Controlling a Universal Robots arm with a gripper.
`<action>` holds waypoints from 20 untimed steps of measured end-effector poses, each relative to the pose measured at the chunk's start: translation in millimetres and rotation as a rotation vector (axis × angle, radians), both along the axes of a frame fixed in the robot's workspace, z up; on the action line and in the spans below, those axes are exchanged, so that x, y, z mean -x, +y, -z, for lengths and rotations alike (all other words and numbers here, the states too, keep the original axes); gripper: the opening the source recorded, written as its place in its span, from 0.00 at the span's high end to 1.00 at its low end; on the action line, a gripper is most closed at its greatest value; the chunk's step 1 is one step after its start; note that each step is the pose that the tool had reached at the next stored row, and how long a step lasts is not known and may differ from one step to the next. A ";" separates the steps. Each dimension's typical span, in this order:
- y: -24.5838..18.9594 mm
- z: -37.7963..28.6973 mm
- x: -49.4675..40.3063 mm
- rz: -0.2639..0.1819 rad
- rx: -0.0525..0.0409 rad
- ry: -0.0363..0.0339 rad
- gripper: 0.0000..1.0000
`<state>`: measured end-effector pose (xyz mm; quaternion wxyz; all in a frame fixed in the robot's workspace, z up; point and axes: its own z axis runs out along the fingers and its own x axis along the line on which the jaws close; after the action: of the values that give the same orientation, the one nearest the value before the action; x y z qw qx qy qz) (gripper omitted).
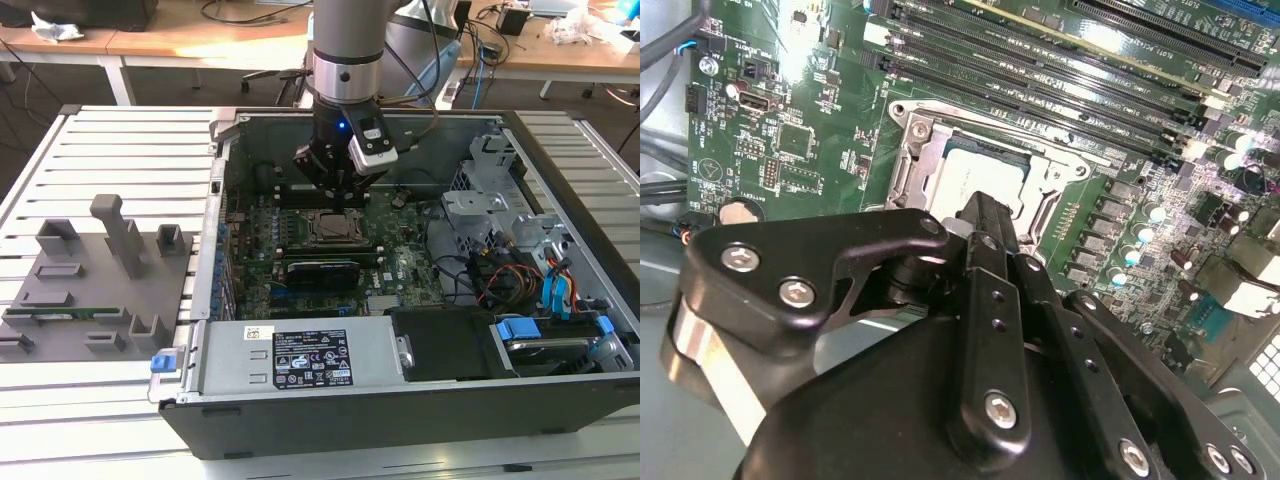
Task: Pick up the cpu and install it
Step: 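Install the second cpu locking lever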
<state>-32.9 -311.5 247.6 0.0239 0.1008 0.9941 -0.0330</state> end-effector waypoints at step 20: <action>-2.6 -17.3 -0.9 -0.033 -0.0237 0.0000 0.89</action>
<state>-32.0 -314.1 265.0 0.0233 0.0847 0.9959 -0.0208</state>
